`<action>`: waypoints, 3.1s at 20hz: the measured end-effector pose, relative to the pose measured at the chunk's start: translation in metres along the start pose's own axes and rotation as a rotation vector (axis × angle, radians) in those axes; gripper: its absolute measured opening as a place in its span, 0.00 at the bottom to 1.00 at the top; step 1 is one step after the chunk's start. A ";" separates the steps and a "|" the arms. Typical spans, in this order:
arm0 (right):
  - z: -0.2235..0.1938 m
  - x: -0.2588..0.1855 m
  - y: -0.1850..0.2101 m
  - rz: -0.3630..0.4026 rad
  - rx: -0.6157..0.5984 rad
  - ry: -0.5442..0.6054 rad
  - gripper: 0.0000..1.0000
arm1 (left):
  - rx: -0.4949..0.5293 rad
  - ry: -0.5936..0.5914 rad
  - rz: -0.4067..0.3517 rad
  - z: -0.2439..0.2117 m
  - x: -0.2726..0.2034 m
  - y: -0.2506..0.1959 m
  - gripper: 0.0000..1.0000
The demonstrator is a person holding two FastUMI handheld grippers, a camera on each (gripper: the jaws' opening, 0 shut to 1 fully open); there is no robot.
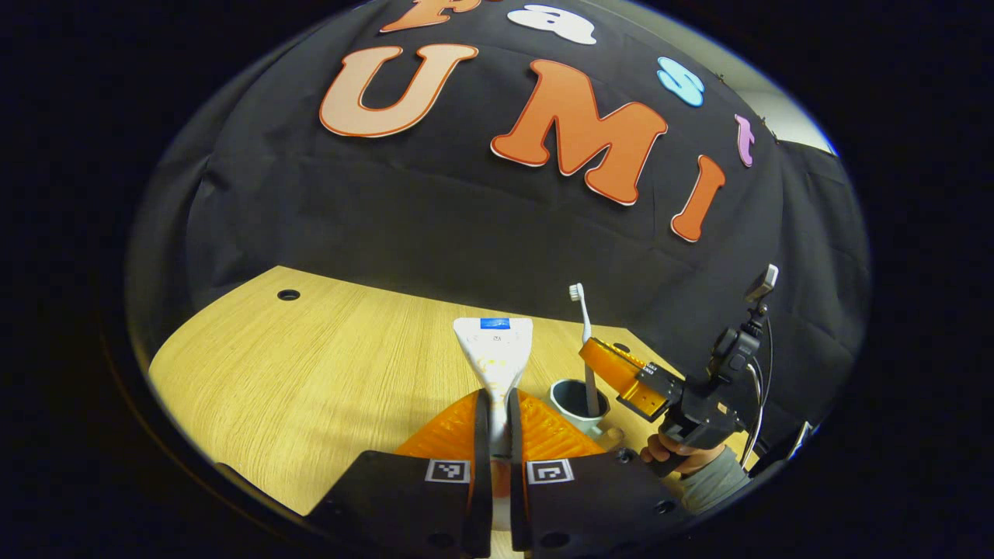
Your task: Put the toothbrush and toothpaste on the desktop into the cup, then pick up the cup and place it on the coaster on the desktop.
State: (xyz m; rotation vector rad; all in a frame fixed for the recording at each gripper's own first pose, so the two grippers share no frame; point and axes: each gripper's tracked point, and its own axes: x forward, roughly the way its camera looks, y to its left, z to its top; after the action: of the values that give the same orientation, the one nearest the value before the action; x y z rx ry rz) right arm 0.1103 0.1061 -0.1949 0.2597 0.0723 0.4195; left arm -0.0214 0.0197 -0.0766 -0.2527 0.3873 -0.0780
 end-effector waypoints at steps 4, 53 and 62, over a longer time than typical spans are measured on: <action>0.004 -0.007 0.000 0.005 0.011 -0.008 0.08 | -0.011 -0.045 -0.036 0.017 0.008 -0.014 0.13; 0.009 -0.116 -0.019 0.013 0.053 0.068 0.66 | 0.052 -0.292 -0.141 0.015 0.143 -0.090 0.13; 0.014 -0.122 -0.020 -0.016 0.028 0.067 0.66 | 0.143 -0.274 -0.094 0.002 0.136 -0.081 0.14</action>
State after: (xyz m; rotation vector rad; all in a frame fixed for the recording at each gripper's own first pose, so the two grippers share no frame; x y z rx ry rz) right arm 0.0092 0.0347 -0.1849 0.2729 0.1460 0.4119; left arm 0.1026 -0.0751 -0.1031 -0.1370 0.0968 -0.1614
